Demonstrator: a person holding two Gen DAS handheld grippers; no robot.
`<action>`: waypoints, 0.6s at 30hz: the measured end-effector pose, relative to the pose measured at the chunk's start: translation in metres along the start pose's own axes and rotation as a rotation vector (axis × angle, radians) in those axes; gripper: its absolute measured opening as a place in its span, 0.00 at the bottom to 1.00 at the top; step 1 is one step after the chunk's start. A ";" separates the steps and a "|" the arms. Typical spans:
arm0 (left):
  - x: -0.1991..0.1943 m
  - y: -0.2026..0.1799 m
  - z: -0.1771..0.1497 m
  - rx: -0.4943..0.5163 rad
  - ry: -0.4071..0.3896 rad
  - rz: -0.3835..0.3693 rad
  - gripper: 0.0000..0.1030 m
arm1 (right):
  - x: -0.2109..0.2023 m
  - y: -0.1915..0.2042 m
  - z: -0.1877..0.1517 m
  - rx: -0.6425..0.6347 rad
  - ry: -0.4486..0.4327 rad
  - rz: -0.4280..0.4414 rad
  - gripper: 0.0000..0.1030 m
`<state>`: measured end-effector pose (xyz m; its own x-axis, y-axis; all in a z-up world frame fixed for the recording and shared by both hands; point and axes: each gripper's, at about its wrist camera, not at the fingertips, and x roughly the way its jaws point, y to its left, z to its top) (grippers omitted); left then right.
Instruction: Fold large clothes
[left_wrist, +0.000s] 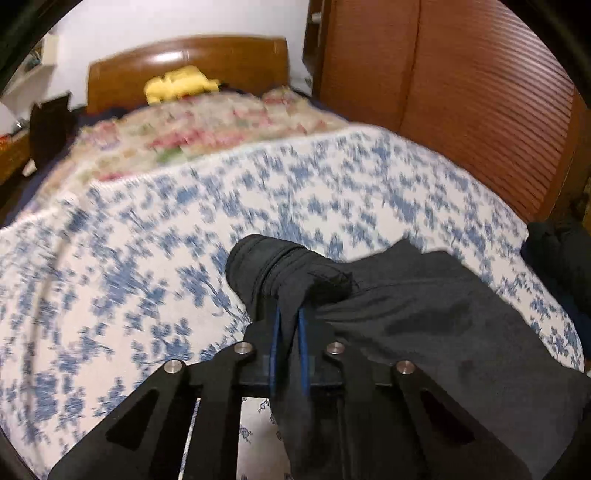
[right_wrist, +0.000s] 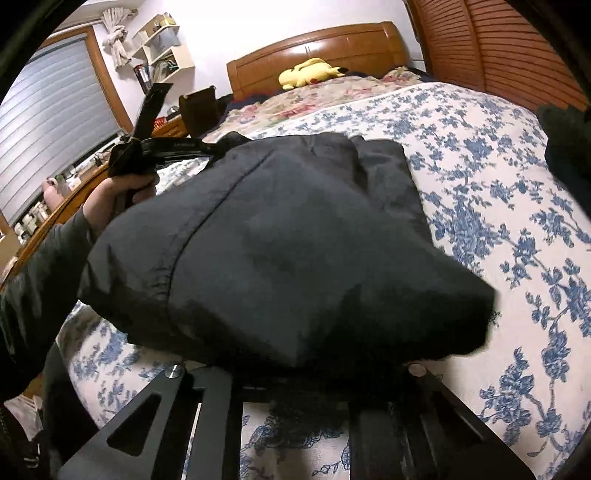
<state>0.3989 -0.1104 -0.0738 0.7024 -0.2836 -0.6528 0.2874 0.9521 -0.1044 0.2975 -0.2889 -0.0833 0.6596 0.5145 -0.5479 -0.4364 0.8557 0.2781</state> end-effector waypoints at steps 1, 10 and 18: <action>-0.006 -0.002 0.000 0.004 -0.012 -0.002 0.08 | -0.005 0.000 0.000 0.000 -0.014 0.007 0.12; -0.060 -0.024 0.005 0.047 -0.092 0.025 0.07 | -0.034 0.006 0.005 -0.049 -0.138 -0.028 0.10; -0.092 -0.061 0.016 0.100 -0.133 0.039 0.06 | -0.064 -0.016 0.016 -0.038 -0.222 -0.078 0.10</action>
<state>0.3272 -0.1442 0.0040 0.7921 -0.2658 -0.5494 0.3172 0.9483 -0.0014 0.2723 -0.3341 -0.0398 0.8090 0.4500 -0.3781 -0.3985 0.8928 0.2099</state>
